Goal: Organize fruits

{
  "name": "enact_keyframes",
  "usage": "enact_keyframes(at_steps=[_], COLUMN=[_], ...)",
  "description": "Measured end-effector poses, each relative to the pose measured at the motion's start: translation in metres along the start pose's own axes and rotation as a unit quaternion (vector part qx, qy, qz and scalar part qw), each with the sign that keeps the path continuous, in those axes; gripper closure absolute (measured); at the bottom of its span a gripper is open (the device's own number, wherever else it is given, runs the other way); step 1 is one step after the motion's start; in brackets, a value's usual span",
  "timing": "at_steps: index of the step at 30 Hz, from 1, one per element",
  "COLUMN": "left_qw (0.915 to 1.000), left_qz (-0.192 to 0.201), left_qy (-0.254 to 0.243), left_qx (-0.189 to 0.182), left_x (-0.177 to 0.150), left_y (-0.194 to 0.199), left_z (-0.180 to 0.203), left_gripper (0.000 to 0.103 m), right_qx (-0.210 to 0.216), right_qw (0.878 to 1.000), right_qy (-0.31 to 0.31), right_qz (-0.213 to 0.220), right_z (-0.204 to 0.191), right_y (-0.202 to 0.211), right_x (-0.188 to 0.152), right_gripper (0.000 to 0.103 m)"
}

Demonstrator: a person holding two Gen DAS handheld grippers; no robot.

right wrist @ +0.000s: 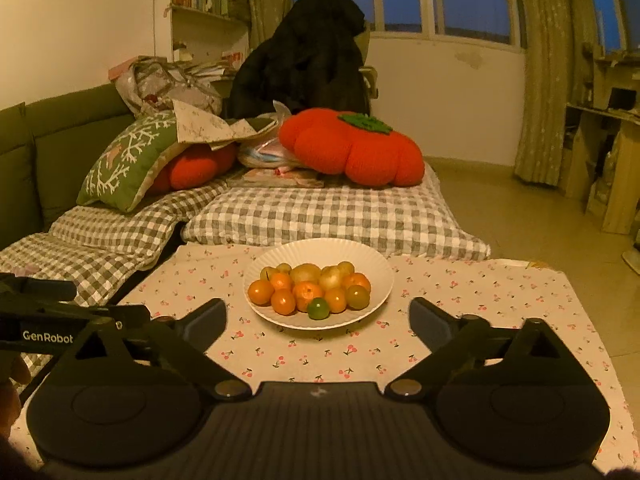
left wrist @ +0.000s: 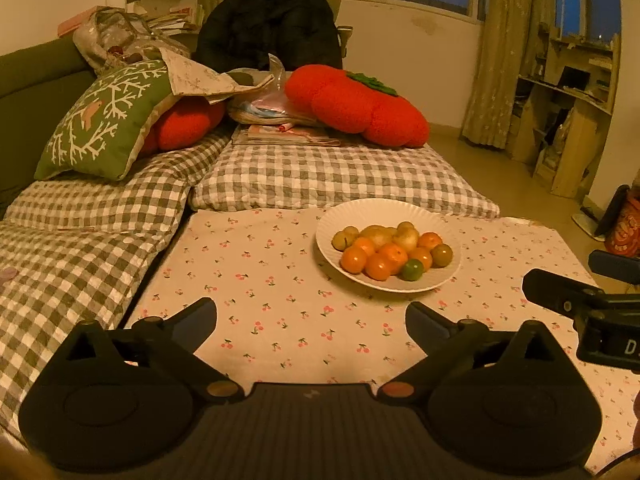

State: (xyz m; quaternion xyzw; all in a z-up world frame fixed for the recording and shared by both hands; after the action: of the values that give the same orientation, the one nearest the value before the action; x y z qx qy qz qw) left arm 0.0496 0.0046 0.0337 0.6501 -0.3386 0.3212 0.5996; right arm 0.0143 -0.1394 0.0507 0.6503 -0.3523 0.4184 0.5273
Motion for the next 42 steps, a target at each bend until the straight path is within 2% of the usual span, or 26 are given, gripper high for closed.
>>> enact_keyframes(at_steps=[5, 8, 13, 30, 42], left_qw=[0.9999, 0.9992, 0.9997, 0.9999, 0.9997], left_qz=[0.004, 0.003, -0.010, -0.001, -0.021], left_qy=[-0.013, -0.033, -0.018, -0.009, -0.004], left_qx=[-0.005, 0.023, 0.010, 0.009, 0.008], left_x=[-0.004, -0.006, -0.006, -0.002, -0.003], left_y=[0.006, 0.002, -0.001, 0.006, 0.004], left_z=[0.007, 0.010, 0.006, 0.006, 0.007], left_gripper=[0.010, 0.010, 0.010, 0.010, 0.010], right_qx=[-0.002, -0.009, -0.013, 0.003, 0.001], right_qw=[1.000, 1.000, 1.000, 1.000, 1.000], right_qy=[-0.016, -0.004, -0.002, -0.019, -0.021], right_qz=[-0.014, -0.018, -0.008, -0.007, -0.007], right_z=[-0.009, -0.014, -0.015, -0.014, -0.013], right_y=[-0.004, -0.007, -0.004, 0.000, 0.001], right_x=[-0.013, -0.016, -0.012, -0.011, -0.011], right_gripper=[0.000, 0.000, 0.000, 0.000, 0.000])
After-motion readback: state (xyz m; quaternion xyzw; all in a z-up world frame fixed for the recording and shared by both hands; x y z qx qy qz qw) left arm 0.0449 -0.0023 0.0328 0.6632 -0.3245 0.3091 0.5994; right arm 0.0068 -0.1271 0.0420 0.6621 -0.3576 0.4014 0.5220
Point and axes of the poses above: each gripper's, at about its wrist camera, not at the fingertips, and y roughly against the way its jaws point, z to its right, x to its top, the point moved 5 cm from there along -y, roughly the way its jaws point, and after that the axes turned 10 degrees about x, right-handed, at the moved point
